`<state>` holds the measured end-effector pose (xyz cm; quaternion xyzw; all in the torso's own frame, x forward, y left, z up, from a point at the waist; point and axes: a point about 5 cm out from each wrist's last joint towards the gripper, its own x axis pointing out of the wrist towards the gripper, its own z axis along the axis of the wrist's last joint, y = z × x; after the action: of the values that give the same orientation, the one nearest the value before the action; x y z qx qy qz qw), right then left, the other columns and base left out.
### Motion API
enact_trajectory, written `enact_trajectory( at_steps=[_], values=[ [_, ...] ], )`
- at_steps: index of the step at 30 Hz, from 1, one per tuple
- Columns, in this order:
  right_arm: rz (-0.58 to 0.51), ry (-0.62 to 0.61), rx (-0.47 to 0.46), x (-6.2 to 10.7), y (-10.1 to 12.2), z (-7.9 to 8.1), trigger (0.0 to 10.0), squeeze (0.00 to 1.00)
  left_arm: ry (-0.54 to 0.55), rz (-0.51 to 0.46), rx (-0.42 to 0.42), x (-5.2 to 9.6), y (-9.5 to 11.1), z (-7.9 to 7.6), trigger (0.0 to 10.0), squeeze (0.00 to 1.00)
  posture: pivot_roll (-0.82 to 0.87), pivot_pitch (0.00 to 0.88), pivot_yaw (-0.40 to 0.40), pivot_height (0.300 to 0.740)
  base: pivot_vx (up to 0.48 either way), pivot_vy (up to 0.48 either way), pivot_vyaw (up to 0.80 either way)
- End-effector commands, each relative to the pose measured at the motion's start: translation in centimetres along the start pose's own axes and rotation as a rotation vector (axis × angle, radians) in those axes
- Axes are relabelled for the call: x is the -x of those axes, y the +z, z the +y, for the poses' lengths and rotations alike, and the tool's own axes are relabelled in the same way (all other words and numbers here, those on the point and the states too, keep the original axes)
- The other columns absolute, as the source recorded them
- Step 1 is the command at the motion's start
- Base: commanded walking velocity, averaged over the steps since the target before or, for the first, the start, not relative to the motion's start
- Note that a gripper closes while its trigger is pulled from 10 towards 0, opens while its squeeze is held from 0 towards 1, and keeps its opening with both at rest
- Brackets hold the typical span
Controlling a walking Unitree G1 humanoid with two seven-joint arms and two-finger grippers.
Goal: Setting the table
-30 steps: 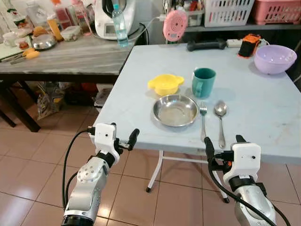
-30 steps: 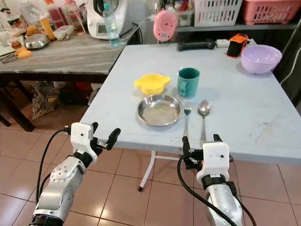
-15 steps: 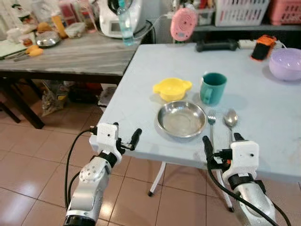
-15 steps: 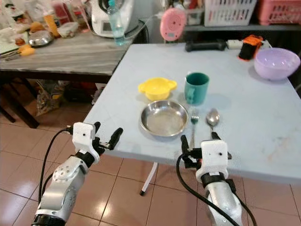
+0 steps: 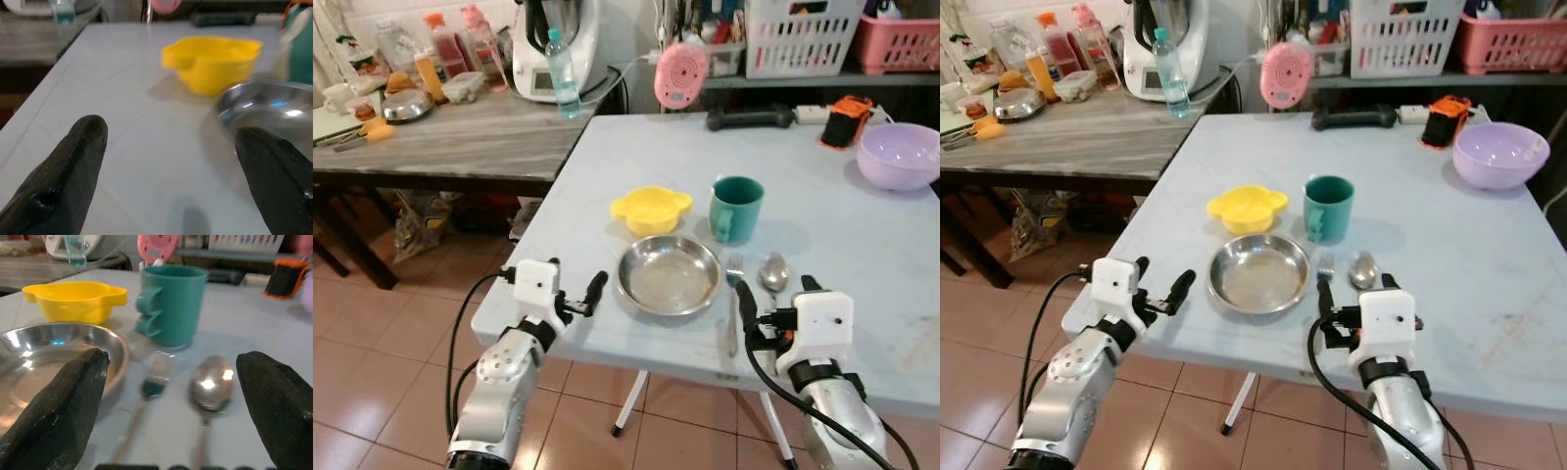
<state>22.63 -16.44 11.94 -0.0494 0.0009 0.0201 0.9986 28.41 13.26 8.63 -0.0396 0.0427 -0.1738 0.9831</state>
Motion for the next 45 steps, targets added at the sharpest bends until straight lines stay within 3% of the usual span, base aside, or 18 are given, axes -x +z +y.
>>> enact_trajectory(
  at_steps=[1, 14, 22, 30, 36, 38, 45],
  values=[
    [-0.011, 0.017, -0.018, -0.1, 0.5, 0.5, 10.0, 0.00, -0.002, 0.004, -0.009, 0.3, 0.1, 0.4, 10.0, 0.00, -0.14, 0.041, 0.090, 0.740, 0.000, 0.000, 0.00],
    [0.028, 0.062, -0.077, -0.5, 1.0, 1.3, 10.0, 0.00, -0.103, 0.067, -0.008, 3.1, -0.5, 0.9, 10.0, 0.00, -0.12, 0.062, 0.081, 0.740, 0.000, 0.000, 0.00],
    [0.097, 0.059, -0.217, -1.8, 1.6, 2.0, 10.0, 0.00, -0.182, 0.112, 0.014, 4.1, -0.8, 0.2, 10.0, 0.00, -0.11, 0.079, 0.075, 0.740, 0.000, 0.000, 0.00],
    [0.148, 0.026, -0.278, -3.0, 2.9, 2.3, 10.0, 0.00, -0.302, 0.101, 0.019, 4.2, -0.3, -0.7, 10.0, 0.00, -0.11, 0.102, 0.075, 0.740, 0.000, 0.000, 0.00],
    [0.217, 0.003, -0.297, -3.3, 2.6, 2.5, 10.0, 0.00, -0.324, 0.083, 0.016, 4.1, 0.0, -1.0, 10.0, 0.00, -0.11, 0.101, 0.074, 0.740, 0.000, 0.000, 0.00],
    [0.261, -0.025, -0.348, -3.4, 2.1, 2.5, 10.0, 0.00, -0.337, 0.083, 0.005, 4.0, 0.1, -1.1, 10.0, 0.00, -0.11, 0.099, 0.072, 0.740, 0.000, 0.000, 0.00],
    [0.297, -0.037, -0.358, -3.9, 2.3, 2.4, 10.0, 0.00, -0.360, 0.076, 0.008, 3.9, 0.3, -1.5, 10.0, 0.00, -0.12, 0.097, 0.069, 0.740, 0.000, 0.000, 0.00]
  ],
)
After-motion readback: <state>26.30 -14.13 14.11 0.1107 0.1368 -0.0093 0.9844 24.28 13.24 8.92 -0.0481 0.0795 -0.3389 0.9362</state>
